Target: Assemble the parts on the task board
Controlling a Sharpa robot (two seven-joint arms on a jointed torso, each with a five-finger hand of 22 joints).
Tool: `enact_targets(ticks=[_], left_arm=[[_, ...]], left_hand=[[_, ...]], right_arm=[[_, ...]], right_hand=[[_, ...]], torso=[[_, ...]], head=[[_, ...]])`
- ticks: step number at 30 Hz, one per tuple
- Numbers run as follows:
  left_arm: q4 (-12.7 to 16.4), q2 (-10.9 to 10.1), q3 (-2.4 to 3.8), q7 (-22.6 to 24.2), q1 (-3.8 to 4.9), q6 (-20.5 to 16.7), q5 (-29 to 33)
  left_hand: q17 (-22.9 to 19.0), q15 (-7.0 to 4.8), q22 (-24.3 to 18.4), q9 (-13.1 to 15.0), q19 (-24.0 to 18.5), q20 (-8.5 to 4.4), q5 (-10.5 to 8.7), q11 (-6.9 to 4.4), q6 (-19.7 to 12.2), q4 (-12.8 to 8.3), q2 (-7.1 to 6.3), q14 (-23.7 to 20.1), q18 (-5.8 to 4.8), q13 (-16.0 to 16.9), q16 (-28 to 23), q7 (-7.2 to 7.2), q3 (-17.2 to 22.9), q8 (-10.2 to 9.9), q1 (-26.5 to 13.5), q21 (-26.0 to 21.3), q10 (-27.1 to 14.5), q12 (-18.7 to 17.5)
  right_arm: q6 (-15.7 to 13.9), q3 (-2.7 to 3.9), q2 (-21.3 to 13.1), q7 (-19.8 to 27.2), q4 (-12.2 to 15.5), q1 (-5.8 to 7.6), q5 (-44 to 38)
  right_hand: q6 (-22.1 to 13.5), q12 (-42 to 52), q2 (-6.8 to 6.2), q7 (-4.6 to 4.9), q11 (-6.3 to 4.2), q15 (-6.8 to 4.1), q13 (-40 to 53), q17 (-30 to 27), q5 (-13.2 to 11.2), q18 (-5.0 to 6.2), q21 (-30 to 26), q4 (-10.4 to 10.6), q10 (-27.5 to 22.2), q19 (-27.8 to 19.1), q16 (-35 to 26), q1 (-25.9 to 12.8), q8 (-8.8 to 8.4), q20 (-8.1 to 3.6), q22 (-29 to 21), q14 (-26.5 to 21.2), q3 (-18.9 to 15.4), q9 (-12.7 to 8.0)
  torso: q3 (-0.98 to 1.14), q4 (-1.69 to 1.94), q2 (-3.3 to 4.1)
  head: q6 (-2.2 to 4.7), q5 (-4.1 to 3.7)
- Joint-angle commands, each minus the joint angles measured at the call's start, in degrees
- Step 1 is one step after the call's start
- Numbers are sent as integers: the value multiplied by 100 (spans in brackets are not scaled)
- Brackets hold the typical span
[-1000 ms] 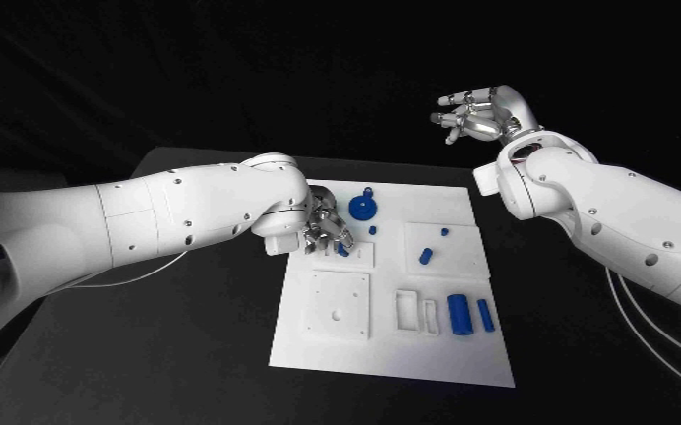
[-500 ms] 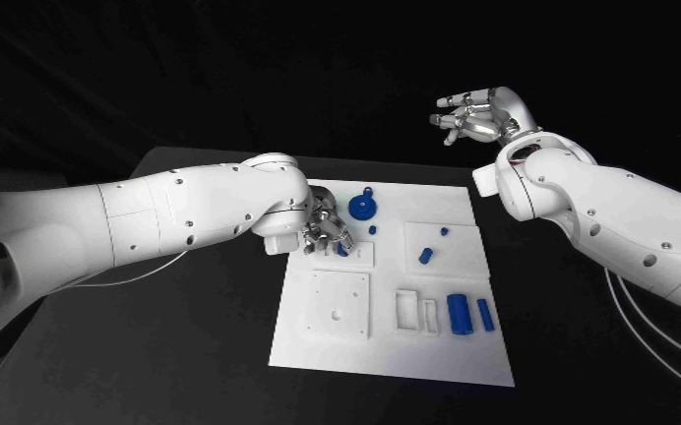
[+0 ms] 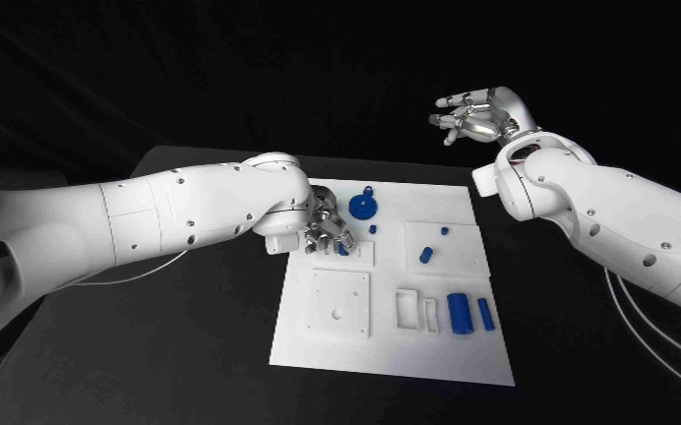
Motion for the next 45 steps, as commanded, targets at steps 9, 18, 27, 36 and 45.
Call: enact_targets(ticks=[9, 18, 27, 36, 45], left_arm=[[13, 65, -7, 16, -4, -1, -103], [-33, 111, -8, 21, -9, 56, -128], [-63, 151, -8, 14, -20, 24, -230], [-55, 161, -8, 10, -41, 103, -478], [-26, 147, -8, 26, -55, 137, -681]], left_hand=[[13, -18, 96, 1680, 37, 83, -334, -178, 1157, -161, 271, 37, 73, 14, 21, -819, 180, 31, 218, -30, 144, 40], [20, -18, 98, 1693, 44, 100, -373, -177, 1162, -143, 278, 40, 87, 16, 27, -820, 147, 28, 245, -45, 144, 45], [-3, -19, 98, 1697, 48, 118, -413, -176, 1154, -121, 277, 35, 106, 13, 12, -818, 117, 20, 263, -57, 144, 40], [-44, -13, 98, 1682, 47, 138, -644, -168, 1146, -56, 224, 31, 119, 5, -18, -813, -33, -7, 385, -90, 145, 22], [-141, -7, 91, 1669, 44, 136, -908, -157, 1104, 99, 122, 3, 105, -12, -84, -805, -226, -45, 449, -145, 146, -19]], right_arm=[[86, 0, 10, 27, 9, -9, -57], [91, 0, 14, 27, 11, -17, -58], [99, 0, 14, 28, 25, -22, -90], [111, 0, 10, 29, 36, -24, -101], [122, 0, 5, 27, 44, -26, -117]], right_hand=[[5, -21, 19, 33, -13, 0, -6, -11, 20, -70, 41, -28, -32, -34, -34, -54, -9, -8, -1, -57, 7, 1], [5, -21, 19, 33, -13, 0, -6, -11, 20, -70, 41, -28, -32, -34, -34, -54, -9, -8, -1, -57, 7, 1], [5, -21, 19, 33, -13, 0, -6, -11, 20, -70, 41, -28, -32, -34, -34, -54, -9, -8, -1, -57, 7, 1], [5, -21, 19, 33, -13, 0, -6, -11, 20, -70, 41, -28, -32, -34, -34, -54, -9, -8, -1, -57, 7, 1], [1, -22, 20, 34, -12, 1, -9, -12, 23, -71, 53, -32, -32, -45, -32, -65, -10, -7, -1, -59, 12, 1]], torso=[[-1, -3, 3], [0, -1, 1], [-1, -4, 1], [-4, -2, 2], [-3, -1, 2]], head=[[-8, -9], [-15, -18], [-18, -34], [-35, -47], [-53, -49]])
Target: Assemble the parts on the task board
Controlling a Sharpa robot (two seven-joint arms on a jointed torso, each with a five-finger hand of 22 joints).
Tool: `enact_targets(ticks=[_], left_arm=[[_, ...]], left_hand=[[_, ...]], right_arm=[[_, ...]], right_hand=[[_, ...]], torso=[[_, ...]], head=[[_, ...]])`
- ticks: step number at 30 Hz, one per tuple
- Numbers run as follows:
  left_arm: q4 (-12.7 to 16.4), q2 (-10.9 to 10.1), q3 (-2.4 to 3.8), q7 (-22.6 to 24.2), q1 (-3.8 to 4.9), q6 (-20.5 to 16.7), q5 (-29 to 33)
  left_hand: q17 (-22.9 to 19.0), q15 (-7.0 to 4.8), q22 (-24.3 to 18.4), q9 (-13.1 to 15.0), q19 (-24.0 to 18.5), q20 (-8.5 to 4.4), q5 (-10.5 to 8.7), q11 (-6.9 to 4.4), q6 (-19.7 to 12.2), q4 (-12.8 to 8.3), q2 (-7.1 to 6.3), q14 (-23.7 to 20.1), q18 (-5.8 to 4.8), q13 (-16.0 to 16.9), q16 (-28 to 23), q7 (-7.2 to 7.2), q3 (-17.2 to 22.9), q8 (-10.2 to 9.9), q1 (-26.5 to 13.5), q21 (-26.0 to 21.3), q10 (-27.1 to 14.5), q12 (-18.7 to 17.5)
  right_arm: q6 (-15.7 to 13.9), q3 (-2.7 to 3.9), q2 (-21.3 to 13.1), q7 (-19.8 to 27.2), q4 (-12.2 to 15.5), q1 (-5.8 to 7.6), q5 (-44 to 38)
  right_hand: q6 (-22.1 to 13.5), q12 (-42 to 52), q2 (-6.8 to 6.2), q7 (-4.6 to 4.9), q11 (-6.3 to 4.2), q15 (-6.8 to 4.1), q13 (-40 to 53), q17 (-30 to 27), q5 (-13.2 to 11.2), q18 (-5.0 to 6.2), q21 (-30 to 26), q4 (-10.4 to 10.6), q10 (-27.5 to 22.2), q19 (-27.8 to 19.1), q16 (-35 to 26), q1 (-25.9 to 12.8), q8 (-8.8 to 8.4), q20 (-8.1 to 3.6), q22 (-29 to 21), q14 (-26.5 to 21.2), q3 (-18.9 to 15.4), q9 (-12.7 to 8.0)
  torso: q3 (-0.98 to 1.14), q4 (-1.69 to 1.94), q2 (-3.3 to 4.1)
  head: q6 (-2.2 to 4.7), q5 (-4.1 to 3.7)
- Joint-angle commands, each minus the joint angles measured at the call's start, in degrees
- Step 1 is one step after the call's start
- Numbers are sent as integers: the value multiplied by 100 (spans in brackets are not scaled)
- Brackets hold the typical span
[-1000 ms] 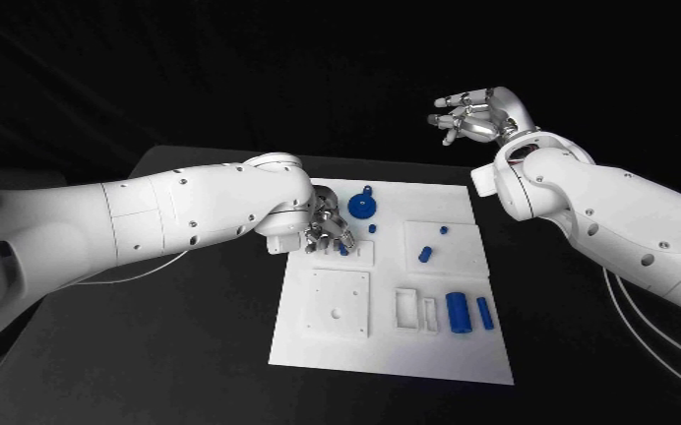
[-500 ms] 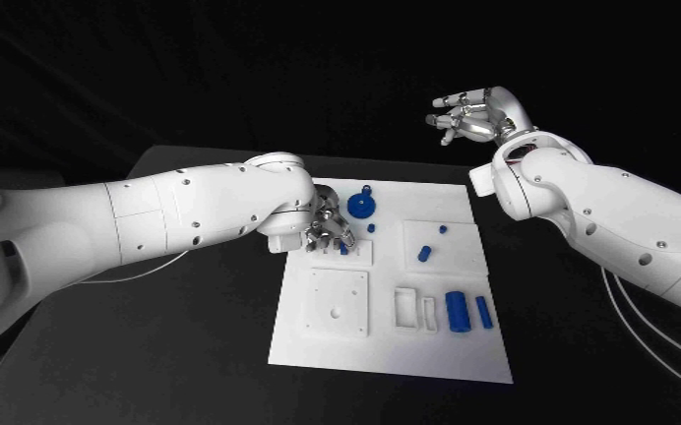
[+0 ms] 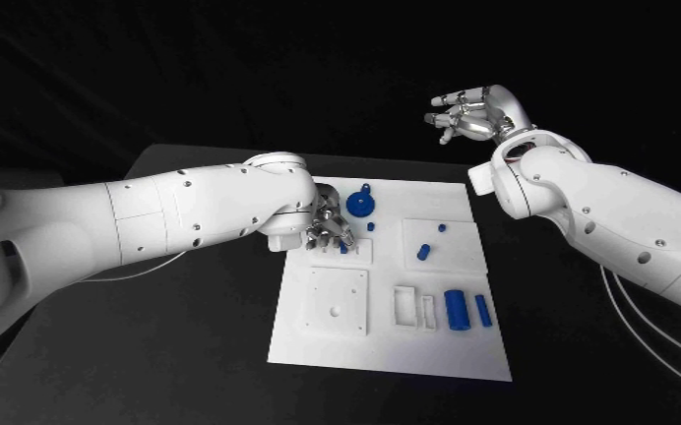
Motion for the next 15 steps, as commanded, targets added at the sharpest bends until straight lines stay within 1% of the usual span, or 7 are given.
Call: enact_targets(ticks=[1, 2, 6, 9, 11, 13, 15], left_arm=[[15, 2, -16, 30, -27, 116, -245], [19, -2, -15, 32, -28, 109, -258], [31, -14, -15, 42, -31, 75, -280], [48, -33, -15, 57, -36, 35, -288], [60, -48, -14, 68, -38, 6, -291], [70, -64, -14, 78, -40, -22, -293], [81, -81, -14, 85, -42, -47, -293]], left_hand=[[-38, -17, 88, 15, -13, 31, -100, -228, 981, 48, 90, -32, 12, -11, -46, -836, -79, -40, 198, -43, 39, -33], [-43, -17, 87, 13, -11, 29, -143, -228, 978, 73, 77, -31, 9, -11, -49, -836, -104, -42, 205, -52, 39, -33], [-66, -19, 84, 10, -1, 17, -502, -229, 964, 258, -17, -35, -10, -16, -59, -844, -299, -45, 148, -80, 39, -37], [-77, -23, 86, -8, 13, -2, -631, -231, 960, 485, -109, -42, -34, -24, -60, -850, -455, -55, 202, -114, 39, -38], [-81, -24, 87, -15, 17, -6, -790, -233, 968, 602, -189, -44, -41, -27, -61, -854, -516, -56, 163, -125, 39, -39], [-76, -34, 90, -25, 31, -11, -881, -235, 982, 816, -302, -41, -47, -30, -54, -861, -503, -57, 200, -141, 39, -33], [-76, -30, 91, -20, 35, -23, -947, -237, 992, 976, -381, -43, -55, -35, -54, -859, -484, -52, 231, -156, 40, -33]], right_arm=[[86, 0, 0, 30, 16, -4, -81], [86, 0, -1, 30, 16, -5, -85], [86, 0, -5, 29, 16, -6, -90], [85, 0, -8, 28, 15, -7, -93], [84, 0, -9, 28, 15, -7, -93], [84, 0, -12, 28, 15, -8, -94], [84, 0, -14, 27, 15, -9, -94]], right_hand=[[0, -22, -3, 34, -12, -14, -5, -8, 23, -72, 30, -33, -32, -45, -32, -43, -10, -6, 1, -44, 12, 1], [0, -22, -3, 34, -12, -14, -5, -8, 23, -72, 30, -33, -32, -45, -32, -43, -10, -6, 1, -44, 12, 1], [0, -22, -3, 34, -12, -14, -5, -8, 23, -72, 30, -33, -32, -45, -32, -43, -10, -6, 1, -44, 12, 1], [-3, -21, -2, 35, -11, -13, -5, -8, 25, -72, 29, -24, -35, -45, -33, -49, -8, -5, -5, -45, 5, 1], [-3, -21, -2, 35, -11, -13, -5, -8, 25, -72, 29, -24, -35, -45, -33, -49, -8, -5, -5, -45, 5, 1], [-3, -21, -2, 35, -11, -13, -5, -8, 25, -72, 29, -24, -35, -45, -33, -49, -8, -5, -5, -45, 5, 1], [-3, -21, -2, 35, -11, -13, -5, -8, 25, -72, 29, -24, -35, -45, -33, -49, -8, -5, -5, -45, 5, 1]], torso=[[0, 0, 0], [1, -3, 0], [2, -1, -1], [2, -1, -1], [2, -3, 0], [1, -3, 0], [1, -4, 1]], head=[[-9, -1], [-8, 0], [-9, -1], [-8, -1], [-11, -7], [-9, -7], [-5, -8]])
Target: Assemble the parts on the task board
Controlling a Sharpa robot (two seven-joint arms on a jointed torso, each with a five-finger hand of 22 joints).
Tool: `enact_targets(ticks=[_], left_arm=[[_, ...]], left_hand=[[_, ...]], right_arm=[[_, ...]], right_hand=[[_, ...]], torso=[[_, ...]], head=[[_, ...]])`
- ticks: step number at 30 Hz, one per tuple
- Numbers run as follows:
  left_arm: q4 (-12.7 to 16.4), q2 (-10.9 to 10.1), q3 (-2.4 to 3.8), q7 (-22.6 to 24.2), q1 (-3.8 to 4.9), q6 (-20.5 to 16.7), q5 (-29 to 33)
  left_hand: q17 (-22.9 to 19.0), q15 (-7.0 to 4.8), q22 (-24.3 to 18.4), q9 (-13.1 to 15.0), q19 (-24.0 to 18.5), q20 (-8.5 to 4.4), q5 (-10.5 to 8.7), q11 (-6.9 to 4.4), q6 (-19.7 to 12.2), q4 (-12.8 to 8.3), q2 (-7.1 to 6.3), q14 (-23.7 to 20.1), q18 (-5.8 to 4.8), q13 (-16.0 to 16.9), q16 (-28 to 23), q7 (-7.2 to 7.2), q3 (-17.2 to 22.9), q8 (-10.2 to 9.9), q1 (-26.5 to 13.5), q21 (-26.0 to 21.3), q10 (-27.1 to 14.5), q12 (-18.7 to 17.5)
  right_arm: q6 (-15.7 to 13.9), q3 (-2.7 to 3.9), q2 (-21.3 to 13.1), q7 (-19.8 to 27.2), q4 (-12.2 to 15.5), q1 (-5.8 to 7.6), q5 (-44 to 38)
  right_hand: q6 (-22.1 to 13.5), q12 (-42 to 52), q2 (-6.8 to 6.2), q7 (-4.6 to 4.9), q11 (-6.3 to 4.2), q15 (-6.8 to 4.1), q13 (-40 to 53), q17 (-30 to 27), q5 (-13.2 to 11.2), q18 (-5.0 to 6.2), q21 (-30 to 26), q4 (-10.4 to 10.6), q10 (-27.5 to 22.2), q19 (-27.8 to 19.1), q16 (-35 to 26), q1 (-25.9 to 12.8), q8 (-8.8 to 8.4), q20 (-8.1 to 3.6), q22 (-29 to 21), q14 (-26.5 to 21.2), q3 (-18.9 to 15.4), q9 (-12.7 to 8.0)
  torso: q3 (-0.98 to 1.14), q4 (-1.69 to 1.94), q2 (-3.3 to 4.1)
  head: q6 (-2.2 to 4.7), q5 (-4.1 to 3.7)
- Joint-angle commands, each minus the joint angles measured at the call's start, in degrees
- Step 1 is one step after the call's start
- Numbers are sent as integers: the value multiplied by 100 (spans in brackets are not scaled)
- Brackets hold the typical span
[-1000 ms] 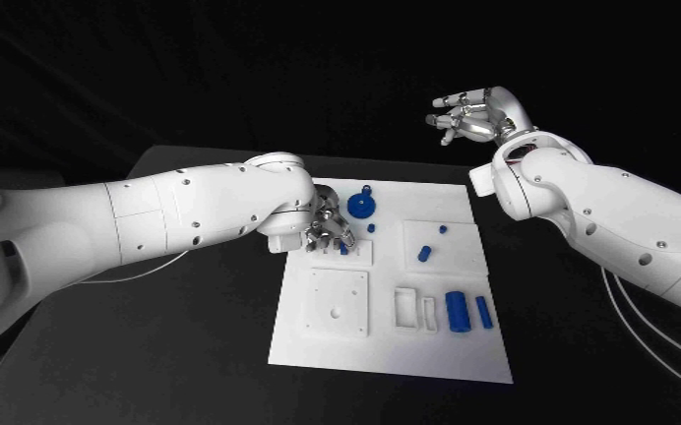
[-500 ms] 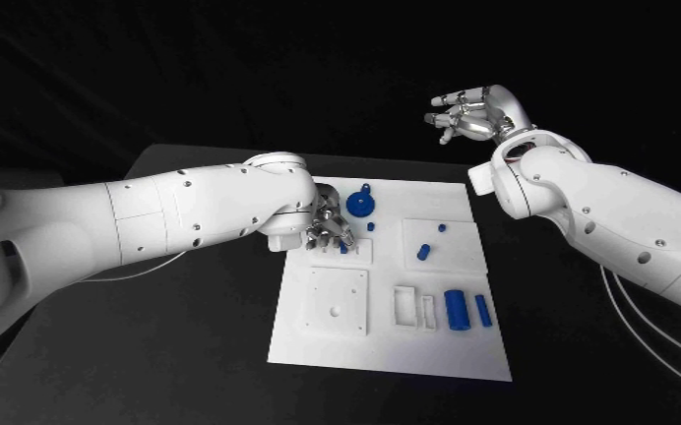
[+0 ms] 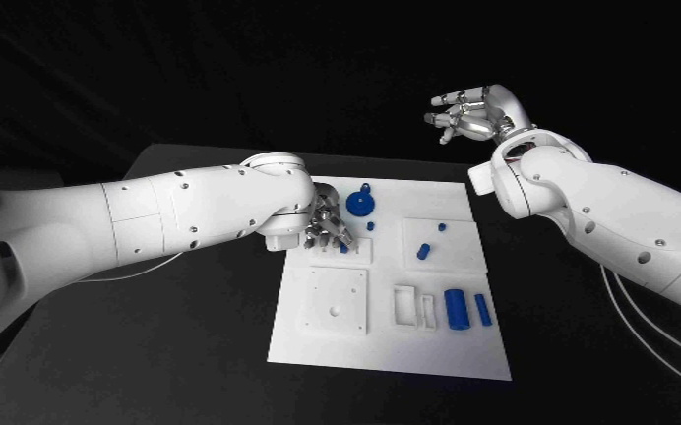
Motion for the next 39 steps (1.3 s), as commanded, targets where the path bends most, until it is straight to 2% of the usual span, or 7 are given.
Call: enact_targets(ticks=[1, 4, 22, 29, 35, 38, 39], left_arm=[[28, -21, -16, 28, -27, -39, -99], [36, -44, -15, 26, -28, -48, -85], [104, -164, 3, 46, -26, -105, 82], [141, -220, 68, 60, -20, -111, 368], [115, -251, 169, 69, -10, -121, 634], [101, -264, 194, 72, -8, -131, 703], [95, -274, 215, 75, -7, -140, 730]], left_hand=[[0, 26, 93, 3, 39, -25, -73, -31, 30, 189, -143, 12, -58, -12, -14, -58, 16, -6, -1, -40, 246, -29], [-8, 23, 95, 12, 45, -34, -161, -32, 37, 331, -172, 11, -67, -17, -20, -55, 16, -1, -34, -52, 246, -30], [6, 13, 98, 34, 58, -76, -286, -37, 49, 540, -243, 13, -106, -20, -14, -59, 35, 11, -89, -65, 245, -20], [5, 9, 99, 37, 54, -92, -330, -37, 50, 643, -307, 8, -120, -20, -16, -61, 63, 11, -80, -65, 245, -17], [18, 3, 98, 18, 55, -126, -657, -35, 63, 871, -453, 9, -148, -20, -9, -51, 105, -6, -16, -66, 246, -14], [12, -2, 98, 6, 58, -136, -650, -36, 52, 897, -447, 7, -158, -21, -15, -46, 110, -22, 20, -66, 246, -16], [7, -5, 98, 5, 59, -141, -547, -36, 38, 851, -410, 4, -160, -23, -19, -44, 97, -29, 34, -67, 245, -19]], right_arm=[[71, 1, -5, 26, 10, -5, -65], [67, 1, -8, 24, 9, -6, -65], [64, 0, -12, 19, 1, -14, -67], [66, 0, -25, 11, -6, -19, -68], [69, 0, -29, 6, -13, -21, -70], [69, 0, -30, 5, -15, -22, -71], [69, 0, -31, 5, -17, -23, -71]], right_hand=[[-3, -21, -2, 35, -11, -12, -6, -9, 26, -72, 29, -24, -35, -45, -33, -49, -9, -5, -5, -45, 5, 1], [-11, -16, -4, 36, -10, -11, -3, -10, 32, -73, 25, -11, -38, -44, -34, -54, -9, -3, -16, -46, -6, 1], [-18, -14, -7, 37, -9, -10, -3, -13, 44, -73, 19, 9, -44, -40, -34, -46, -8, -2, -38, -47, -17, 2], [-18, -14, -7, 37, -9, -10, -3, -13, 44, -73, 19, 9, -44, -40, -34, -46, -8, -2, -38, -47, -17, 2], [-18, -14, -7, 37, -9, -10, -3, -13, 44, -73, 19, 9, -44, -40, -34, -46, -8, -2, -38, -47, -17, 2], [-18, -14, -7, 37, -9, -10, -3, -13, 44, -73, 19, 9, -44, -40, -34, -46, -8, -2, -38, -47, -17, 2], [-18, -14, -7, 37, -9, -10, -3, -13, 44, -73, 19, 9, -44, -40, -34, -46, -8, -2, -38, -47, -17, 2]], torso=[[1, 0, 0], [1, 3, -2], [0, 3, -3], [0, 4, -2], [4, 3, -3], [2, 2, -1], [2, 2, 0]], head=[[4, 2], [7, 2], [22, -4], [39, 6], [51, 3], [56, 6], [65, 9]])
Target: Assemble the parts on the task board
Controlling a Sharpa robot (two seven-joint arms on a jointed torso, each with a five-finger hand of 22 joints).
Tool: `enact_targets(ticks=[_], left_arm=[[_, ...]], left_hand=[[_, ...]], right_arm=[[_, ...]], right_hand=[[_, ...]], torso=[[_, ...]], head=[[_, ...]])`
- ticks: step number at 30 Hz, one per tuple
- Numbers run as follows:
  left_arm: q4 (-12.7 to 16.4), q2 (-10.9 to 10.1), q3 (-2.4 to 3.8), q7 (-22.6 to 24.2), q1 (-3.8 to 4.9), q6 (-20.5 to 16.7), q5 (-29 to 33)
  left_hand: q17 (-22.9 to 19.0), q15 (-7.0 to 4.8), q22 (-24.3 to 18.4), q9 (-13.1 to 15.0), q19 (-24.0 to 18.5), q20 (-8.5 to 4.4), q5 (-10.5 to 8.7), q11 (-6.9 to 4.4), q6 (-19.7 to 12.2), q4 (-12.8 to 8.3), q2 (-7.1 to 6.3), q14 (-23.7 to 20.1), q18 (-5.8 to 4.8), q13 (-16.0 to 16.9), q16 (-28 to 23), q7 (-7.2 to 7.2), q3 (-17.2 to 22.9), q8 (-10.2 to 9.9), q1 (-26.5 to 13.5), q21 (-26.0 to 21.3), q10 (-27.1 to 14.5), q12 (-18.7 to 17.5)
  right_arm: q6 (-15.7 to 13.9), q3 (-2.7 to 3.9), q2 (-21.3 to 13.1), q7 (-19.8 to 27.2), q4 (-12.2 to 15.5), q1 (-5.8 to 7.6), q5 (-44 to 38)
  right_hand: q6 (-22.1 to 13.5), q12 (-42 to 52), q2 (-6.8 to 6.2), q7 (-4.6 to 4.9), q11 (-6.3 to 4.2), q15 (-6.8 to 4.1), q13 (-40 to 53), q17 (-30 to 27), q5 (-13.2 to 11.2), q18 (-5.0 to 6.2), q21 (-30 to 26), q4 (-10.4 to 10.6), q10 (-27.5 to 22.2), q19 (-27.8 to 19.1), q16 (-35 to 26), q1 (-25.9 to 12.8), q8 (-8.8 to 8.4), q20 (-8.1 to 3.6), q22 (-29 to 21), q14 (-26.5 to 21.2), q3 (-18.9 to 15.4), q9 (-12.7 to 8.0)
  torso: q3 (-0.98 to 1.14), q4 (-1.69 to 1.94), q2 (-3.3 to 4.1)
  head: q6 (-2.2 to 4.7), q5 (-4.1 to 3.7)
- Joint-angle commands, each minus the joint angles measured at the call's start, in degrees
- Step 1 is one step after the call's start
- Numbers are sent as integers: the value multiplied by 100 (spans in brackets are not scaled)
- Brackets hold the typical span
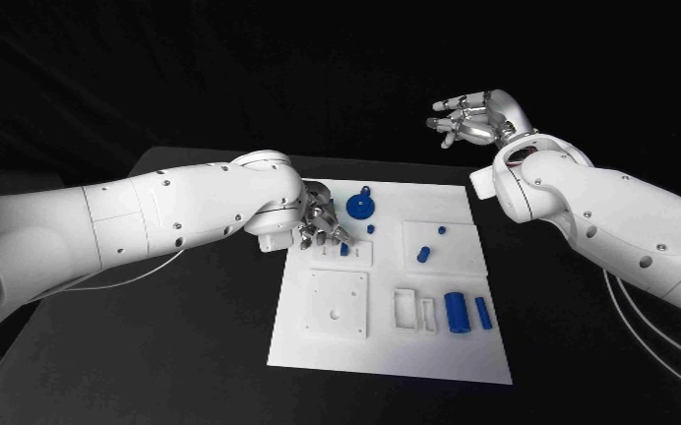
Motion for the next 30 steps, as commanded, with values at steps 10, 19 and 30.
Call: enact_targets(ticks=[10, 19, 30], left_arm=[[-138, -179, 319, 134, 140, -98, 563], [-661, -163, 365, 276, 350, -115, 527], [-1340, 170, 328, 341, 365, -7, 500]], left_hand=[[-155, -15, 82, -1278, -15, -276, 180, 12, -216, -149, 10, -73, -341, -1, -146, 101, -3, -325, 99, -112, 244, -144], [-935, 42, -72, -2592, -52, -431, 175, 122, -985, -316, 140, -299, -585, 101, -833, 327, -26, -332, 251, -543, 221, -1010], [-949, 85, 90, -5041, 94, -398, -88, 246, -1251, -8, -15, -279, -534, 242, -609, 581, -73, -303, 86, -631, 237, -809]], right_arm=[[62, 1, -13, 17, -33, -10, -57], [61, 1, -16, 15, -71, -12, -57], [70, 1, 11, 23, -81, -15, -56]], right_hand=[[-12, -14, -12, 36, -10, -10, -6, -9, 30, -73, 23, 11, -42, -37, -33, -37, -8, -4, -14, -48, -14, 2], [-12, -14, -12, 36, -10, -10, -6, -9, 30, -73, 23, 11, -42, -37, -33, -37, -8, -4, -14, -48, -14, 2], [-14, -17, -10, 36, -10, -11, -9, -11, 29, -73, 28, 10, -39, -38, -33, -35, -8, -4, -15, -47, -5, 2]], torso=[[-3, 9, -3], [-9, -1, 7], [-17, -16, 20]], head=[[75, -27], [136, -29], [162, -43]])
